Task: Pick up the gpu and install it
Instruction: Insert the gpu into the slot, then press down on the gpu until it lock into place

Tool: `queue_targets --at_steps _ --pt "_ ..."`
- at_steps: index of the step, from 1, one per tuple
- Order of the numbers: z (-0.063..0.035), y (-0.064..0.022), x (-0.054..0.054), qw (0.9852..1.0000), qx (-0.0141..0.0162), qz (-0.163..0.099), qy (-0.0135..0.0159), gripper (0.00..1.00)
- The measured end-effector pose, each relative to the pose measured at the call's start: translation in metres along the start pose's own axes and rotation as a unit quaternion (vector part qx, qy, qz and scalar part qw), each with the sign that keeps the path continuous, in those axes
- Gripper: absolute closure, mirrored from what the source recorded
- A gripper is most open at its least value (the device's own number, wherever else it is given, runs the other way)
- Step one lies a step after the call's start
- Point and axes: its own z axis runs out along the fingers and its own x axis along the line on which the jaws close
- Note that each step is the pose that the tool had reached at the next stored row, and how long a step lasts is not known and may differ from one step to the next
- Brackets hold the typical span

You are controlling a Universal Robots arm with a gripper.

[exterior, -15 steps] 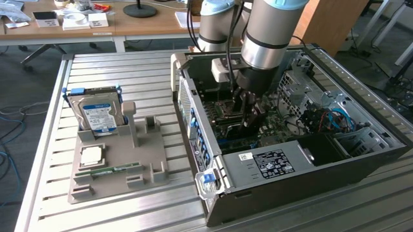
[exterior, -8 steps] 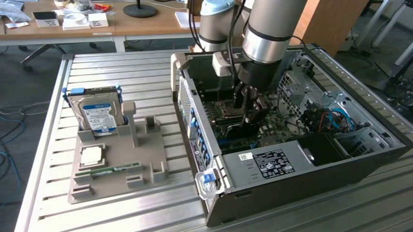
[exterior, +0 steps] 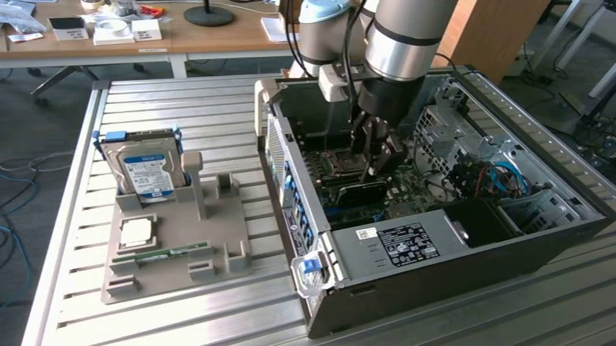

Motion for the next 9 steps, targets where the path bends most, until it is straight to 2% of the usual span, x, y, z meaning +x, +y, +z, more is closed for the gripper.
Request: queue_targets --at_steps 4,9 --pt "-0.0073 -0.0001 -0.0002 1.0000 0.0004 0.000 0.0000 0.37" --pt "-0.0081 -0.0001 -0.0003 1.0000 0.0004 0.000 0.0001 0.37"
